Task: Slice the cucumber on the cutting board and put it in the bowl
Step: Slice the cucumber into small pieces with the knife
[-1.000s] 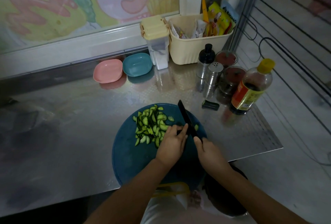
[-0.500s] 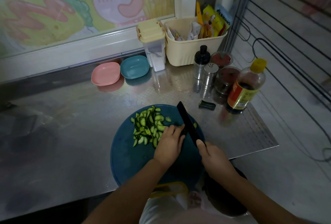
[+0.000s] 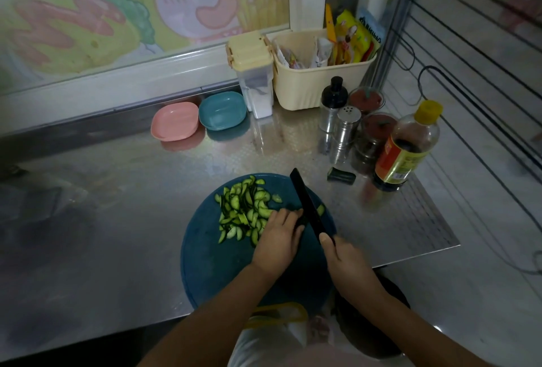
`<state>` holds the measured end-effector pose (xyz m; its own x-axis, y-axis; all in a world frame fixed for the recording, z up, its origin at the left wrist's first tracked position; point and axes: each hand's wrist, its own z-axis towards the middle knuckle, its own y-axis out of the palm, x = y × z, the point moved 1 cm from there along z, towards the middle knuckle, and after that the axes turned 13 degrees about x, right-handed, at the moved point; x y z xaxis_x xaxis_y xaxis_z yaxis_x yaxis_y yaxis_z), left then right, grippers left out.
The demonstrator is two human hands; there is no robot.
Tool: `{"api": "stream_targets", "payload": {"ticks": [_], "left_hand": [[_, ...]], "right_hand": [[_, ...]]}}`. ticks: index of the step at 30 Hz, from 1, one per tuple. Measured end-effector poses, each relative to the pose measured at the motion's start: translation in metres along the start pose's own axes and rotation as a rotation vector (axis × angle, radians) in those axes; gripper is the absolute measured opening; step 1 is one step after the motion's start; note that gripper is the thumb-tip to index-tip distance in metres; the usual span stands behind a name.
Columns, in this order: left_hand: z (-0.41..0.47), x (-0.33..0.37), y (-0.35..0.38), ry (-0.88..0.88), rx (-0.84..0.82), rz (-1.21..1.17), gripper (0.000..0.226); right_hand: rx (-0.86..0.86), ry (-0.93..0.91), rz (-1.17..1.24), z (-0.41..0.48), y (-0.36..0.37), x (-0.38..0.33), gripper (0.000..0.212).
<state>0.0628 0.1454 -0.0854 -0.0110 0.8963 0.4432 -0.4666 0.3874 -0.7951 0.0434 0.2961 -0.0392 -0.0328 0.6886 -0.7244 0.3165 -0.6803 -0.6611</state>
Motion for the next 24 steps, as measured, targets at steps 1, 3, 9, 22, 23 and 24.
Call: {"api": "stream_targets", "payload": {"ticks": [1, 3, 9, 22, 23, 24], "left_hand": [[0.001, 0.000, 0.000, 0.002, -0.004, -0.002, 0.037], [0.002, -0.001, -0.001, 0.001, -0.004, -0.007, 0.037], [0.003, -0.001, -0.001, -0.011, -0.001, -0.007, 0.036], [0.003, 0.002, -0.004, -0.033, -0.012, -0.017, 0.034], [0.002, 0.002, -0.004, -0.034, -0.009, -0.016, 0.034], [0.002, 0.002, -0.004, -0.034, -0.007, -0.013, 0.034]], "right_hand": [[-0.008, 0.013, 0.011, 0.002, 0.000, 0.000, 0.038], [-0.033, 0.034, 0.024, 0.007, 0.001, 0.000, 0.039], [-0.094, 0.052, -0.011, 0.019, 0.009, 0.000, 0.041], [-0.055, 0.046, 0.029, 0.008, -0.001, 0.002, 0.042], [-0.060, 0.052, 0.034, 0.007, -0.001, 0.001, 0.041], [-0.063, 0.051, 0.036, 0.006, -0.002, 0.001, 0.041]]}}
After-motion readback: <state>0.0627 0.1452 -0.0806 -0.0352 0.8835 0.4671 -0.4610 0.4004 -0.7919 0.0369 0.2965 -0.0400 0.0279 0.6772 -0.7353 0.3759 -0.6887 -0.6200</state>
